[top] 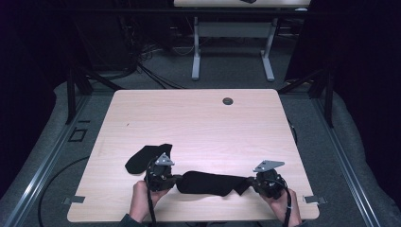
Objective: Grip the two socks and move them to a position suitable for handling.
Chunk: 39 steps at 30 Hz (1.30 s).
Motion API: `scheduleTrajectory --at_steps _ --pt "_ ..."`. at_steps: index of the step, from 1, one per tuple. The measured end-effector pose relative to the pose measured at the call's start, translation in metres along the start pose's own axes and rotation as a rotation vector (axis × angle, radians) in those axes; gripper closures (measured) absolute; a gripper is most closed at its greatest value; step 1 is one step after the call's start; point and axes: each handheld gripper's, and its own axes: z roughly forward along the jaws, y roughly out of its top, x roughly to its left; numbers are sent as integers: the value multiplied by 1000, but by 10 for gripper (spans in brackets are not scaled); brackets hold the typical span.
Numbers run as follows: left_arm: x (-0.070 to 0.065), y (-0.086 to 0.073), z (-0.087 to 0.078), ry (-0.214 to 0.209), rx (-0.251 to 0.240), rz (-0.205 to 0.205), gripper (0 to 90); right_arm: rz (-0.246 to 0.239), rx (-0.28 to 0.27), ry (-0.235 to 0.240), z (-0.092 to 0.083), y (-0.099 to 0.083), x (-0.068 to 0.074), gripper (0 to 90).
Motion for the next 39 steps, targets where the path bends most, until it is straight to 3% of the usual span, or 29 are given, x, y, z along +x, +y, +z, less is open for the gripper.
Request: scheduleTrajectory --at_steps 2,4,5,6,7,8,12,15,16,22,24,26,28,30,31,32,33,39 --pt "-1 8 -4 -12 -22 2 877 -83 -41 -120 -7 9 -1 855" --pt "-3 15 -7 -17 -26 3 876 -140 -95 -204 -13 16 -1 854" --pt "-3 16 -5 -19 -17 -4 877 -192 -153 -251 -15 18 -1 851" --pt "-1 15 -2 -15 -6 -6 874 -226 -161 -277 -15 19 -1 847" --pt "1 13 1 -20 15 -13 871 -253 -160 -274 -13 18 -1 840" --pt "4 9 6 -25 37 -24 860 -261 -139 -230 -10 16 -2 823" --pt "12 -10 17 -27 100 -70 772 -249 -7 -64 3 -2 1 743" --pt "17 -17 16 -15 113 -83 639 -232 31 46 0 -13 3 691" --pt "17 -18 15 -10 106 -102 562 -219 40 71 -2 -15 2 676" --pt "13 -17 5 65 38 -82 314 -130 15 161 -17 -20 -11 527" --pt "11 -14 5 88 13 -68 281 -99 -8 156 -21 -19 -16 473" --pt "8 -10 8 110 7 -47 250 -31 -41 143 -21 -15 -22 400" --pt "5 -6 14 144 5 -19 224 34 -39 96 -13 -11 -22 325" --pt "1 -3 21 193 11 9 221 55 -16 59 -2 -8 -21 282" --pt "-3 -2 27 244 35 46 224 49 10 42 5 -7 -20 264" --pt "-6 -3 30 260 38 62 225 57 38 19 14 -5 -17 249" --pt "-7 -3 34 258 39 65 228 47 65 0 19 -4 -16 222" --pt "-9 -9 45 283 80 87 223 57 60 -4 34 -2 -12 147"
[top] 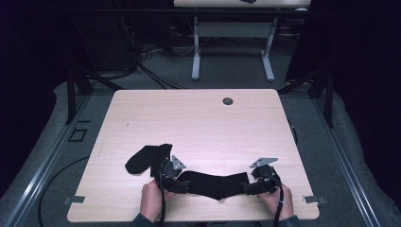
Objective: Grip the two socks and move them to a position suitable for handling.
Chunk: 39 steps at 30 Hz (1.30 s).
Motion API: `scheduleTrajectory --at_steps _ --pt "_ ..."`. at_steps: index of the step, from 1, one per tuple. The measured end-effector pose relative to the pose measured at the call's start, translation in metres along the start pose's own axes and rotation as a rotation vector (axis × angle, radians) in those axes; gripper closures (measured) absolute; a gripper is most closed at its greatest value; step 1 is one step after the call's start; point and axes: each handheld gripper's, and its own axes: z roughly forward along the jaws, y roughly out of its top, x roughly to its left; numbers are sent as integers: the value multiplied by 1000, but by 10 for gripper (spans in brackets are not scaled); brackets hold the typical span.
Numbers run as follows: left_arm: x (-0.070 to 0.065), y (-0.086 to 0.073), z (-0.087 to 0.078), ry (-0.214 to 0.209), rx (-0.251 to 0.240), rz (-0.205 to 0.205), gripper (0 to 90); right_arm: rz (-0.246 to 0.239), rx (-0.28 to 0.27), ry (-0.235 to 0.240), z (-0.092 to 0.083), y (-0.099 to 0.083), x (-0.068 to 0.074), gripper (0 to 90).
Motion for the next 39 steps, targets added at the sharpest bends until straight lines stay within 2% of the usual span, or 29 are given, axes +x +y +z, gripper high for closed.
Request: scheduleTrajectory --at_steps 7,12,14,15,20,21,25,32,34,35,36,38,39 --pt "-1 -7 -5 4 2 -1 219 -27 -11 10 3 -1 1 108" --pt "1 -16 -9 -12 -6 -19 217 -47 -5 14 5 -1 3 46" --pt "3 -20 -11 -36 -9 -35 218 -56 0 16 6 -1 4 17" --pt "3 -23 -12 -37 -18 -47 215 -59 -1 23 6 -1 5 16" --pt "1 -30 -17 -36 -27 -56 215 -65 -22 37 8 -3 8 7" --pt "1 -31 -18 -35 -21 -44 215 -74 -20 33 8 -3 9 6" --pt "-2 -36 -21 -31 -28 -50 215 -81 -37 52 8 -5 10 2" --pt "-5 -43 -26 -30 -32 -49 193 -99 -63 57 7 -9 14 0" --pt "-3 -43 -28 -38 -48 -57 147 -92 -80 63 8 -10 14 0" --pt "-1 -43 -33 -44 -76 -71 149 -89 -88 74 8 -11 13 0" --pt "0 -43 -35 -43 -91 -80 128 -75 -109 96 7 -12 11 0" --pt "5 -43 -42 -44 -111 -88 104 -63 -135 111 4 -13 8 0" --pt "8 -43 -45 -46 -123 -98 97 -64 -143 106 2 -13 6 0"
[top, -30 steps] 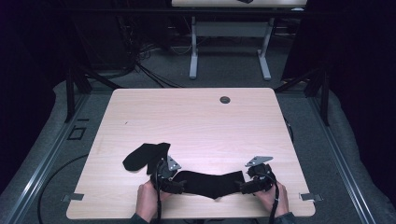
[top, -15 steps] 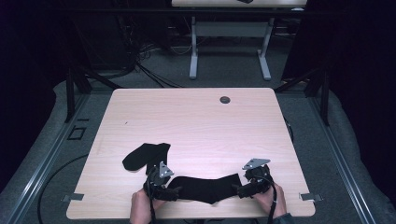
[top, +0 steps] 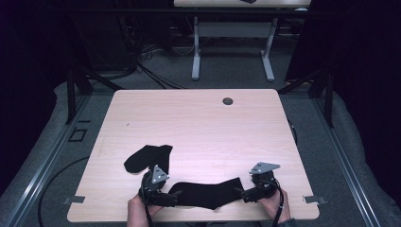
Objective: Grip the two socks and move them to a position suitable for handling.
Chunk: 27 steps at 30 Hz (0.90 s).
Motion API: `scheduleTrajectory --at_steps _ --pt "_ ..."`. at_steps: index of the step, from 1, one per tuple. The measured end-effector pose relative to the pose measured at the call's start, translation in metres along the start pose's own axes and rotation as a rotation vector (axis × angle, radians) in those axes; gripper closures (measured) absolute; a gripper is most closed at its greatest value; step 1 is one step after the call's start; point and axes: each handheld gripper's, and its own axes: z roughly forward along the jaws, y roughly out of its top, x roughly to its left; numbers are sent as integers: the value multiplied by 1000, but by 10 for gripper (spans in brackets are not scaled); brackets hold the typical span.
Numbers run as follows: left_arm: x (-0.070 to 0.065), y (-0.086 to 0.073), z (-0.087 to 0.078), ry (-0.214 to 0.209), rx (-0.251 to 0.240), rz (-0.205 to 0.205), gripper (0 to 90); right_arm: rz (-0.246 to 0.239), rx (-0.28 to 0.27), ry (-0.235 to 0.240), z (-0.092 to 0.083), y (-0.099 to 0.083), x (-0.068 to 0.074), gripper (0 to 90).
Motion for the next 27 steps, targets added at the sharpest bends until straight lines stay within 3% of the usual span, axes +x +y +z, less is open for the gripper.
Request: scheduleTrajectory --at_steps 7,13,17,27 --pt "25 -3 -13 16 -22 -46 78 66 -85 -71 -21 -5 -23 0" --pt "45 -5 -20 34 -42 -85 51 101 -45 -172 -25 -17 -44 0" --pt "54 -4 -23 49 -45 -98 51 108 -13 -191 -22 -23 -52 0" --pt "69 -1 -24 74 -47 -126 53 118 -17 -190 -18 -26 -56 0"
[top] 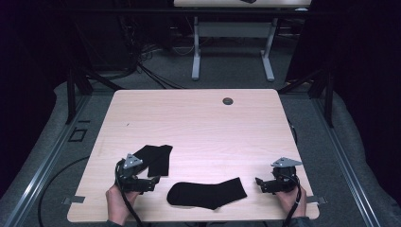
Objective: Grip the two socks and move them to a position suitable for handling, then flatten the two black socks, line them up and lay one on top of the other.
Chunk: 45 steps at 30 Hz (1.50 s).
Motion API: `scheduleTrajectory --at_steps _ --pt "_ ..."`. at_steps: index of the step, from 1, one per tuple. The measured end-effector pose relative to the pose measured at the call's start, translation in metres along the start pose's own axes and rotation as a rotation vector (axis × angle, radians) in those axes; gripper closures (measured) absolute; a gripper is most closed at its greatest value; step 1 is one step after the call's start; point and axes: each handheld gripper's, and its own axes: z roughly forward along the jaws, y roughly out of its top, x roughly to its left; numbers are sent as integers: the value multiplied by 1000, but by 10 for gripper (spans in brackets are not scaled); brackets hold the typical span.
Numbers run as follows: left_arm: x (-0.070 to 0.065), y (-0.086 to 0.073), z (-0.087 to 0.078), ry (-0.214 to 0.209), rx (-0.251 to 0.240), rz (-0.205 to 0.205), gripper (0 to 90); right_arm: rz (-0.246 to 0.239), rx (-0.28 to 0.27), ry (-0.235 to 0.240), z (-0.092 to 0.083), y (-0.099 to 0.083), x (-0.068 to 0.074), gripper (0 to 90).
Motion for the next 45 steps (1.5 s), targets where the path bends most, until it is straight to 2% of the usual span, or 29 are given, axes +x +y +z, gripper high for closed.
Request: scheduleTrajectory --at_steps 3,7,10,17,18,21,25,29,32,36,40,45 --pt "6 6 4 9 2 0 56 0 -5 -1 0 -1 0 0" --pt "17 15 17 11 29 -7 66 0 -6 -1 0 -1 0 0" --pt "23 21 26 22 45 -9 113 -5 -2 -4 0 -1 0 0" --pt "37 34 56 28 138 -3 190 -4 -6 0 0 -1 0 0" --pt "38 35 60 25 143 -13 195 -4 -6 0 0 -1 0 0" --pt "38 36 65 29 166 3 247 -3 -5 -1 0 -1 0 0" --pt "36 36 66 54 166 19 313 -3 -5 -1 0 -1 0 0" --pt "34 37 65 64 171 27 432 -2 -6 -2 0 -1 0 0" --pt "31 38 65 72 165 31 562 -2 -5 -3 0 -1 0 0" --pt "30 38 65 47 156 31 783 -1 -5 -2 0 -1 0 0" --pt "31 40 65 33 149 16 814 -2 -4 -3 0 -1 0 0" --pt "23 56 60 -11 92 -11 815 -3 -3 -6 0 -1 0 0"
